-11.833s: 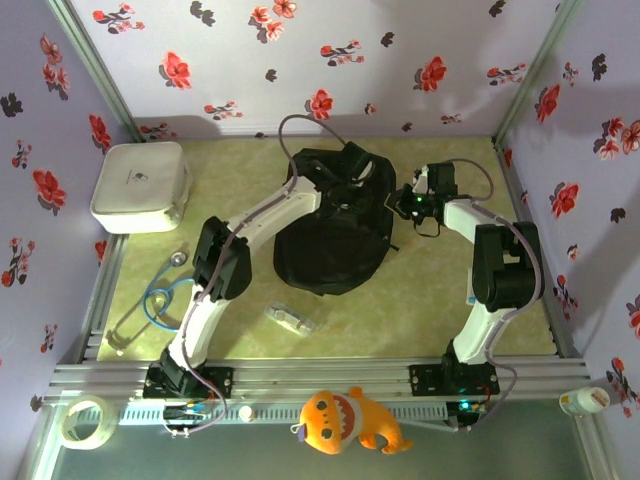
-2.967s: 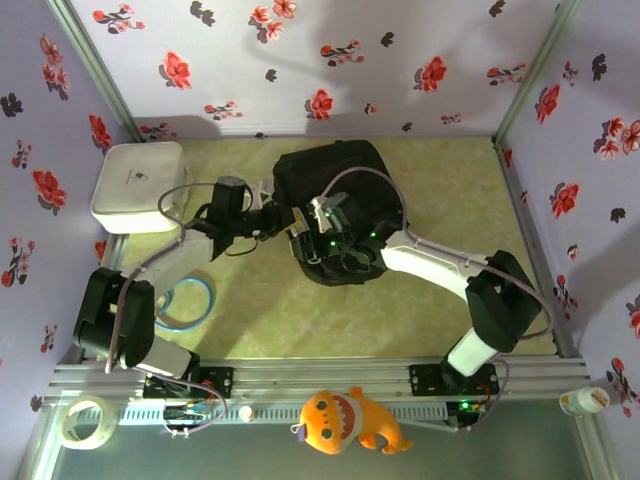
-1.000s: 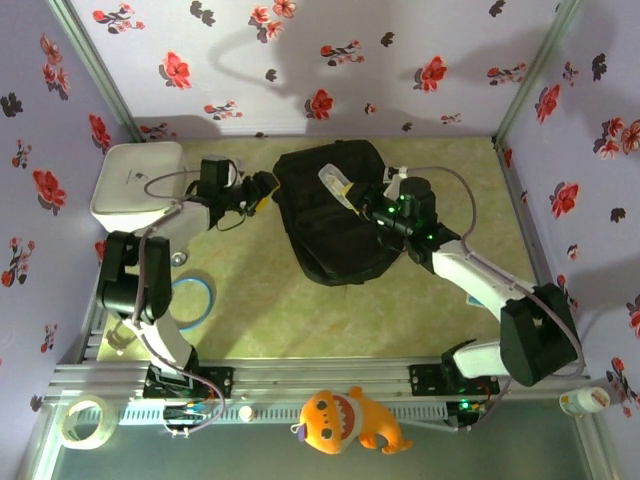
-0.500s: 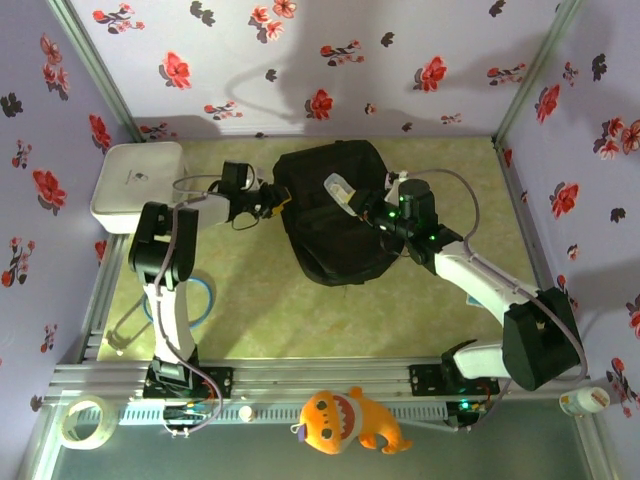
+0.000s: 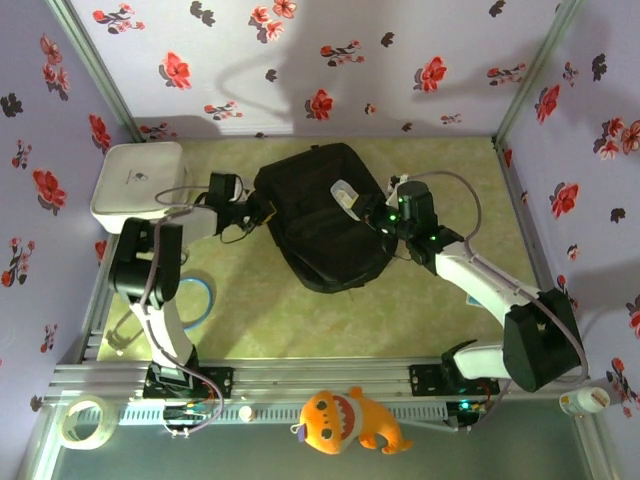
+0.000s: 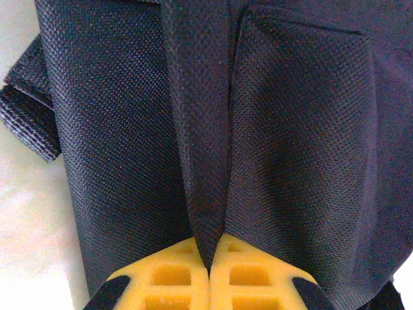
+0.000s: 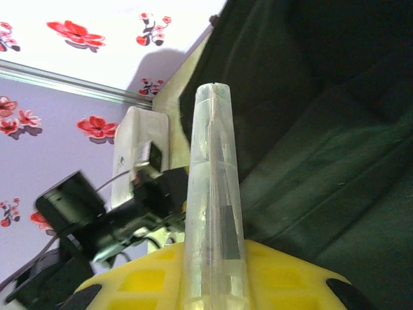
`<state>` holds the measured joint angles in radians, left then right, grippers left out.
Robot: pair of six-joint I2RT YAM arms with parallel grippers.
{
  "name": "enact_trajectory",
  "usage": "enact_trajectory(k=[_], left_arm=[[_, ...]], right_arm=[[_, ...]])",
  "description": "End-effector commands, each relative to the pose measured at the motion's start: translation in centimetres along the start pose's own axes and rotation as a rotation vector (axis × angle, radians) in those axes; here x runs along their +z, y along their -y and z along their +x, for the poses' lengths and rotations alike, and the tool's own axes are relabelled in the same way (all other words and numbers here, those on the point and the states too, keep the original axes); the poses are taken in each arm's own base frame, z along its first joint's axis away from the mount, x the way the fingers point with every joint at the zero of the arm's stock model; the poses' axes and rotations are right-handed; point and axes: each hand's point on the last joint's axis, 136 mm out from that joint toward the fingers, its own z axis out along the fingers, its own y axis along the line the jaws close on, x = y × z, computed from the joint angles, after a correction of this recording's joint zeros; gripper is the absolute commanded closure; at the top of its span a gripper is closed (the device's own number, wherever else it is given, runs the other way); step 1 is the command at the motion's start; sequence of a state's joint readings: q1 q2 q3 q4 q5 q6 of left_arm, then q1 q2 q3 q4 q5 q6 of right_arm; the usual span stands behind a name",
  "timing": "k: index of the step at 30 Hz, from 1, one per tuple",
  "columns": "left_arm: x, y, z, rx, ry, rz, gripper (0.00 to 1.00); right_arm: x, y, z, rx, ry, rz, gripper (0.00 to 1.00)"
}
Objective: Pack the student bag
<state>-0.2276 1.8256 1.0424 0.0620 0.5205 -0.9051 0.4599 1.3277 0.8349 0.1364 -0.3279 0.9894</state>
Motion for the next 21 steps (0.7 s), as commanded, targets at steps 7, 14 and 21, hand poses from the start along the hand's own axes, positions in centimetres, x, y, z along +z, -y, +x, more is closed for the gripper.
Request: enact_trajectory(k=[7, 14, 21], left_arm=[[-7.5, -3.5, 2.4, 0.070, 0.087, -0.274, 0.52], [-9.5, 3.0, 2.0, 0.316, 0.112, -0.301, 0.41], [-6.4, 6.9, 2.2, 0.490, 0.118, -0.523, 0.42]], right_arm=[[0.9, 2.7, 1.8, -0.014, -0.070, 0.040, 0.81], [1.0, 1.7, 2.8, -0.023, -0.112, -0.046, 0.81], [1.0, 2.7, 3.3, -0.009, -0.117, -0.027, 0.81]])
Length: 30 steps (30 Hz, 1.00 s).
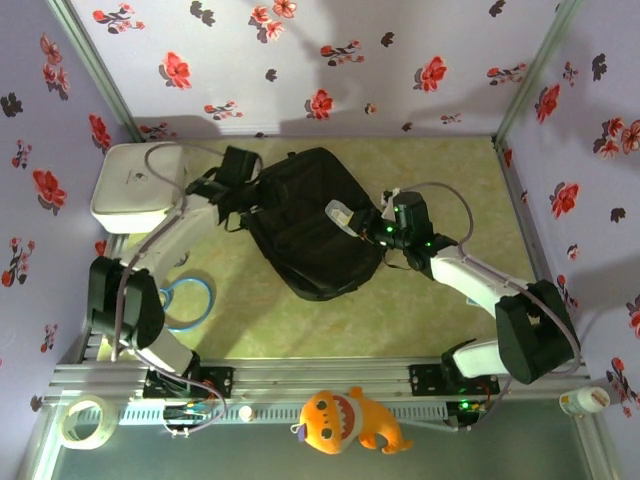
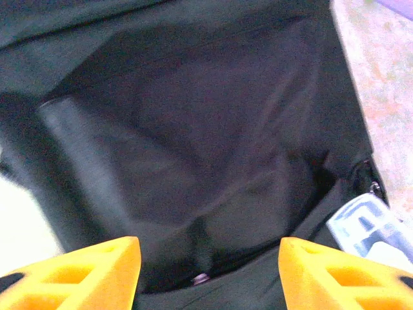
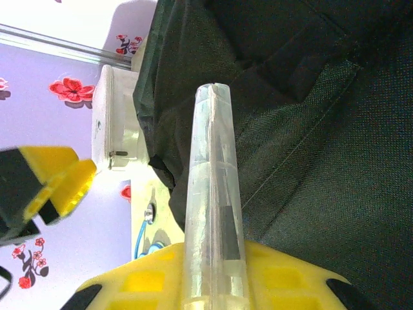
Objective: Pack the student bag
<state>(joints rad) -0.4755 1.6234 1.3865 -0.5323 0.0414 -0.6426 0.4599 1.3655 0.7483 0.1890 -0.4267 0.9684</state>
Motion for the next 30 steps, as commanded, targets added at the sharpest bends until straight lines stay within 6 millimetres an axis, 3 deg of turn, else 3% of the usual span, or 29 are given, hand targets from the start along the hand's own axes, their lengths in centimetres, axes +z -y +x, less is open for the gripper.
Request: enact_trajectory(k=[1, 6, 10, 16, 22, 25, 30], left_arm=[[1.8, -1.4, 1.3, 0.105, -0.058, -0.218, 0.43], [5.3, 1.9, 2.1, 0.171, -0.105, -0.219, 0.45], [7.7, 2.8, 3.1, 0.198, -0.147, -0.267, 0.50], [9.3, 2.4, 3.5, 0.207, -0.159, -0.328, 0.71], [9.1, 2.9, 3.3, 0.219, -0.156, -0.320, 0.97], [8.9, 3.3, 3.3, 0.231, -0.159, -0.306, 0.97], [9.2, 5.1, 4.4, 0.261, -0.199, -0.224, 0.81]], right_arm=[[0.0, 0.0, 0.1, -0.013, 0.001, -0.026, 0.81], [-0.3, 0.6, 0.5, -0.013, -0.001, -0.012, 0.81], [-0.5, 0.8, 0.9, -0.015, -0.004, -0.014, 0.81], [-0.9, 0.8, 1.2, -0.019, -0.005, -0.029, 0.81], [-0.9, 0.7, 1.2, -0.025, -0.001, -0.033, 0.80], [-0.9, 0.4, 1.1, -0.030, 0.003, -0.051, 0.80], [-1.1, -1.4, 0.6, -0.061, 0.022, -0.131, 0.80]])
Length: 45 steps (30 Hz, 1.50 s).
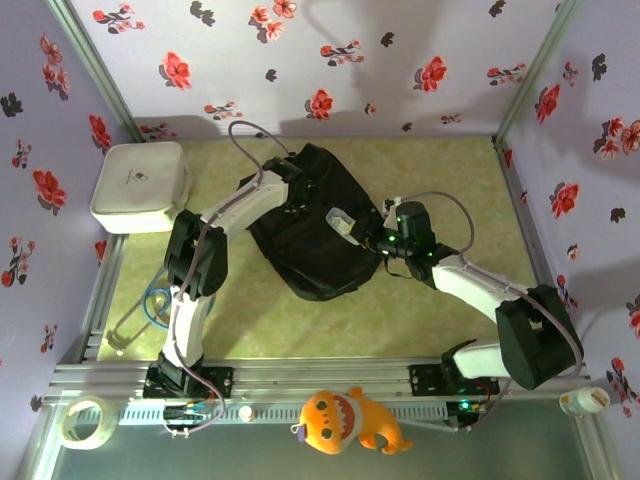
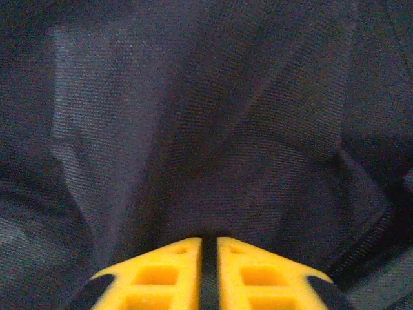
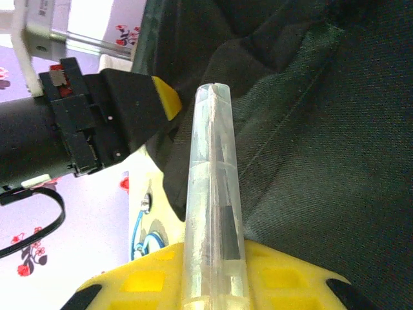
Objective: Pack the student bag
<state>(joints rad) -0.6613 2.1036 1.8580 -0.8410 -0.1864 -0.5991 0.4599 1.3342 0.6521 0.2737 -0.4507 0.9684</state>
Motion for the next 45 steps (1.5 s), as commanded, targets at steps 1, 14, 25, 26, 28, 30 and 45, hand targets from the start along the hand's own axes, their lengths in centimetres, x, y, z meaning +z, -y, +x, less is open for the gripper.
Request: enact_trajectory(k=[1, 14, 25, 26, 28, 30, 45], left_arm=[[-0.4, 1.9, 0.3, 0.042, -0.012, 0.055, 0.79], [1.5, 0.6, 0.7, 0.037, -0.035, -0.041, 0.63], [4.5, -1.1, 0.9, 0.026, -0.059, -0.158, 0.55], [4.9, -1.2, 1.1, 0.022, -0.070, -0.165, 0.58], [5.5, -1.3, 1.5, 0.019, -0.085, -0.178, 0.67], [5.9, -1.4, 1.7, 0.015, -0.092, -0.183, 0.78], [-4.3, 1.3, -2.4, -0.035, 0.071, 0.113, 1.00]], right_arm=[[-0.5, -2.5, -0.9, -0.053, 0.034, -0.104, 0.80], [0.9, 0.1, -1.4, -0.017, 0.058, -0.025, 0.81], [0.7, 6.4, 0.8, 0.032, 0.021, 0.172, 0.82], [0.6, 6.8, 1.0, 0.035, 0.018, 0.180, 0.82], [0.5, 7.5, 1.2, 0.041, 0.018, 0.193, 0.82], [0.4, 7.7, 1.2, 0.043, 0.021, 0.199, 0.82], [-1.0, 2.1, -0.6, -0.037, 0.074, 0.002, 0.81]])
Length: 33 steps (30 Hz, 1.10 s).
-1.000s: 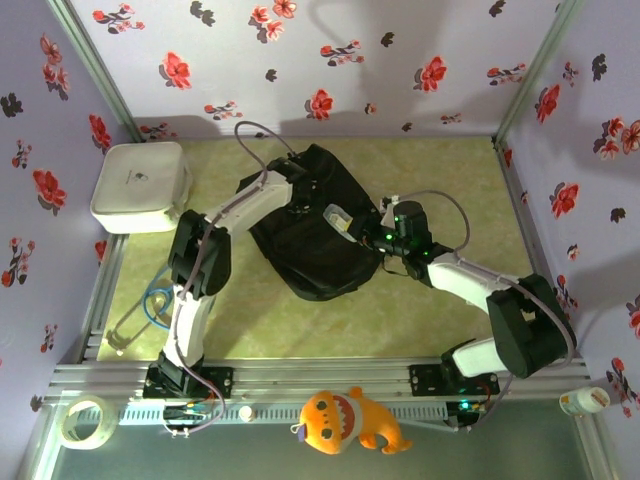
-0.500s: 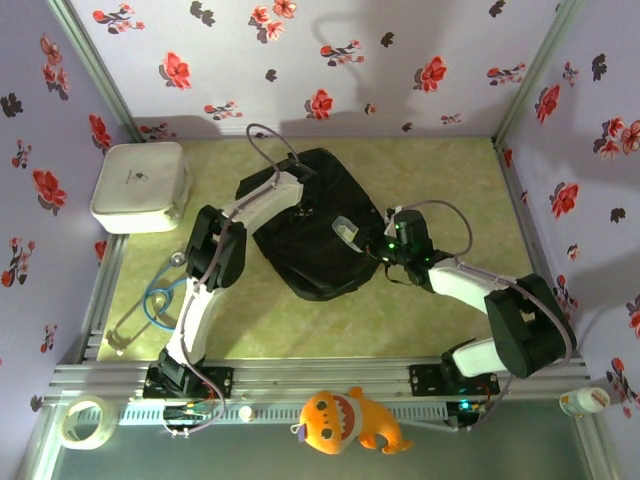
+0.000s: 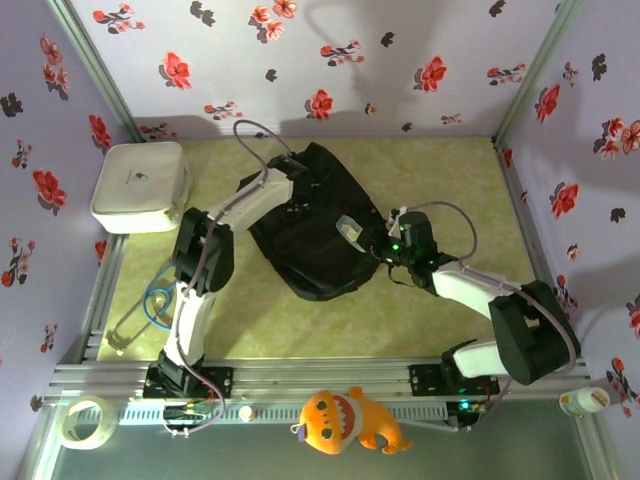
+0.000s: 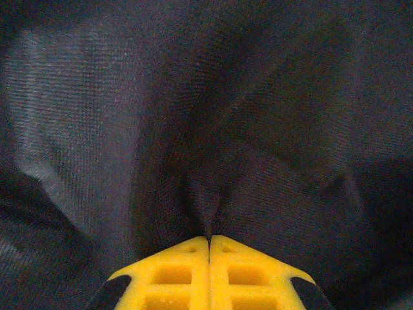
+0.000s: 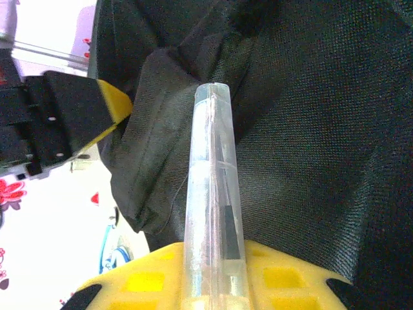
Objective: Pack the student bag
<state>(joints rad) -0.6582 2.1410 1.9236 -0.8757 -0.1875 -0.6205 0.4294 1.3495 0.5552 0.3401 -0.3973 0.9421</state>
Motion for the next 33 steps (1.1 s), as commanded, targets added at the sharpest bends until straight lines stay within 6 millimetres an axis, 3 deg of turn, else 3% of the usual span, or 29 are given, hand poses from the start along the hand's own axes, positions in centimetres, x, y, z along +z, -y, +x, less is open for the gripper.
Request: enact_trajectory(k=[1, 6, 11, 18, 25, 33], left_arm=[[-4.9, 1.0, -1.6, -0.017, 0.076, 0.129, 1.00], [-6.2, 0.7, -1.2, -0.038, 0.080, 0.175, 1.00], [-6.5, 0.6, -1.6, -0.068, 0.084, 0.210, 1.00], [-6.4, 0.6, -1.9, -0.096, 0.084, 0.234, 1.00], [-6.5, 0.7, -2.0, -0.105, 0.081, 0.251, 1.00], [-5.7, 0.3, -2.2, -0.128, 0.081, 0.246, 1.00]], right_arm=[[-1.2, -2.7, -0.9, -0.048, 0.032, -0.095, 0.81], [-1.7, -6.3, -1.6, -0.071, 0.028, -0.210, 0.81], [-0.4, -8.3, -1.0, -0.064, -0.019, -0.262, 0.81], [2.0, -7.9, 1.6, 0.009, -0.092, -0.266, 0.81], [3.9, -7.7, 2.5, 0.097, -0.145, -0.285, 0.81], [3.8, -6.7, 4.1, 0.186, -0.191, -0.300, 0.81]])
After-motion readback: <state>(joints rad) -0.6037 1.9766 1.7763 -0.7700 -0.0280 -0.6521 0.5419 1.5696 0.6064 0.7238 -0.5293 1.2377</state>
